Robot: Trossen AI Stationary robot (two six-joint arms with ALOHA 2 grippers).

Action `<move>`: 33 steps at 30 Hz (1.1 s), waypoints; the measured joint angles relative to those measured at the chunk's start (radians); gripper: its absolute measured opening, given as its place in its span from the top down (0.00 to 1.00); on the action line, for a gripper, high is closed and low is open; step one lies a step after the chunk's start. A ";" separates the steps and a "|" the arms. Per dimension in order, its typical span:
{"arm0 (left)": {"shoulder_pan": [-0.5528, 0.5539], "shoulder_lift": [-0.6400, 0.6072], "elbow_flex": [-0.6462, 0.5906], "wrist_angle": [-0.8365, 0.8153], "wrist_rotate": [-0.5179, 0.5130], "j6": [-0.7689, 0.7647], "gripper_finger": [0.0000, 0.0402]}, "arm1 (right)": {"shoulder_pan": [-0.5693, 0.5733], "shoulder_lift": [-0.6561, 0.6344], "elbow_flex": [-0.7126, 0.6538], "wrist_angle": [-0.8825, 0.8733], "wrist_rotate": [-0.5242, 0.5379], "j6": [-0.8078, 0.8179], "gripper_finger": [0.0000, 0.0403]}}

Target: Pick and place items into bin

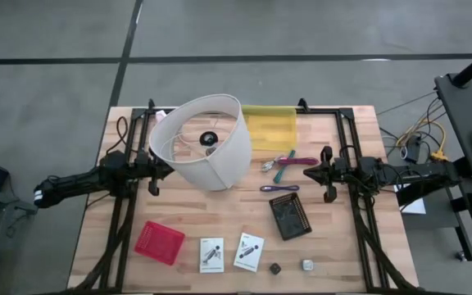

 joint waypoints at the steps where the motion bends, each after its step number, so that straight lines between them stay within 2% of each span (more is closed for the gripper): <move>1: 0.000 0.000 0.000 0.000 0.000 0.000 1.00 | 0.000 0.000 0.000 0.000 0.000 0.000 0.98; 23: 0.000 0.000 0.000 0.000 0.000 0.000 1.00 | 0.000 0.000 0.000 0.016 0.000 -0.027 0.98; 26: 0.000 0.000 0.000 0.000 0.000 0.000 1.00 | 0.000 0.000 0.000 0.021 0.000 0.110 0.98; 30: 0.000 0.000 0.000 0.003 0.000 -0.013 1.00 | 0.000 0.000 0.000 0.060 0.000 0.391 0.98; 33: 0.000 0.000 0.000 0.010 0.009 -0.281 1.00 | 0.000 0.000 0.000 0.107 0.005 0.520 0.98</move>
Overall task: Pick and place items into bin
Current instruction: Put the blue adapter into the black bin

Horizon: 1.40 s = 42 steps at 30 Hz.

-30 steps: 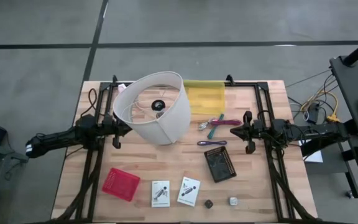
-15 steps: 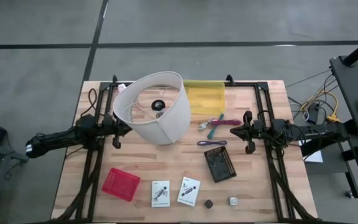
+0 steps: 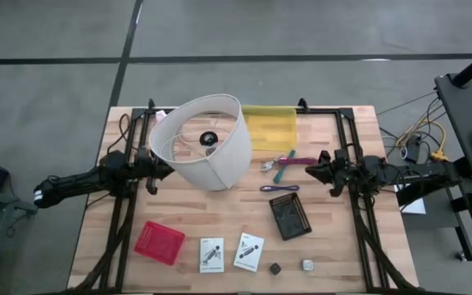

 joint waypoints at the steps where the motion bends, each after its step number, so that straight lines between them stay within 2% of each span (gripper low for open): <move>1: 0.000 0.000 0.000 0.001 -0.008 -0.082 1.00 | 0.000 0.000 0.000 0.021 0.009 0.012 0.98; 3: 0.000 0.000 0.000 0.012 -0.045 -0.161 1.00 | 0.000 0.000 0.000 0.061 0.021 0.014 0.98; 10: 0.000 0.001 0.000 0.122 -0.056 -0.158 1.00 | 0.000 0.000 0.000 0.220 0.024 0.021 0.98; 15: 0.000 0.003 0.000 0.214 -0.057 -0.157 1.00 | 0.001 0.023 0.056 0.214 0.008 0.130 0.97; 19: 0.000 0.005 0.000 0.229 -0.061 -0.156 0.97 | 0.002 0.090 0.148 0.204 -0.049 0.037 0.92; 23: 0.000 0.016 0.001 0.230 -0.083 -0.156 0.85 | 0.003 0.175 0.279 0.038 -0.092 -0.065 0.83; 30: 0.000 0.018 0.002 0.229 -0.080 -0.163 0.65 | 0.002 0.292 0.510 -0.406 -0.092 -0.073 0.65; 36: 0.000 0.009 0.005 0.228 -0.060 -0.164 0.61 | 0.002 0.333 0.619 -0.580 -0.092 -0.072 0.57; 42: 0.000 0.006 0.003 0.216 -0.056 -0.158 0.61 | 0.002 0.333 0.629 -0.605 -0.091 -0.075 0.55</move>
